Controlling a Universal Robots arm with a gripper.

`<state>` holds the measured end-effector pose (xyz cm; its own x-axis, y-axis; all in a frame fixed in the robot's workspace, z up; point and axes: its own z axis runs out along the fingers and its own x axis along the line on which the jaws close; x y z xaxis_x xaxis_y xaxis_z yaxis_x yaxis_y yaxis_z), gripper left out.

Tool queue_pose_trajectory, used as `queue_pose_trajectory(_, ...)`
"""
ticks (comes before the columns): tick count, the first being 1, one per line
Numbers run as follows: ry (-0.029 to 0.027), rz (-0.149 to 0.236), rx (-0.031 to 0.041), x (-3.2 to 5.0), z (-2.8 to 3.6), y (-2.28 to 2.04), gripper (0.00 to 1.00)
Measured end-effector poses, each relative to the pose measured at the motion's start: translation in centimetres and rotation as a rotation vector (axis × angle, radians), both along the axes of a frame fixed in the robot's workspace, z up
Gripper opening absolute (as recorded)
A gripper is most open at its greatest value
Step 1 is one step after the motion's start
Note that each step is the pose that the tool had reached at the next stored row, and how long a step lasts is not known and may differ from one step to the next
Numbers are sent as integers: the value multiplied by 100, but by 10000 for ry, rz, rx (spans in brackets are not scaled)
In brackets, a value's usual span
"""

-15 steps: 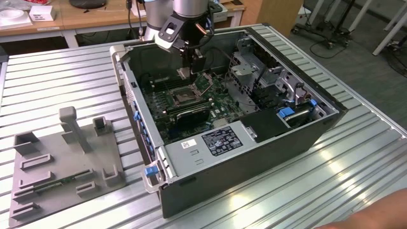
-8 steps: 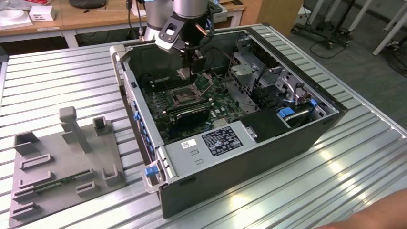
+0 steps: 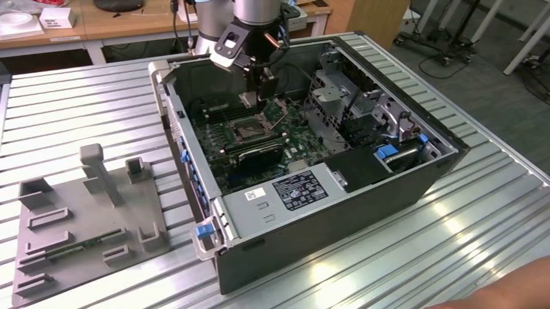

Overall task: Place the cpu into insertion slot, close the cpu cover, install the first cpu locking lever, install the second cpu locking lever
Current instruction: 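Place the cpu into insertion slot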

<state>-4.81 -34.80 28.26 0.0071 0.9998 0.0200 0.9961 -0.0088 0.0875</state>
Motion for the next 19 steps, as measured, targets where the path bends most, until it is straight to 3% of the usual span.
queue_pose_trajectory(10, 1, 55, 6, 2, -7, 0, 54)
queue_pose_trajectory(19, 3, 53, 6, 2, -77, 0, 54)
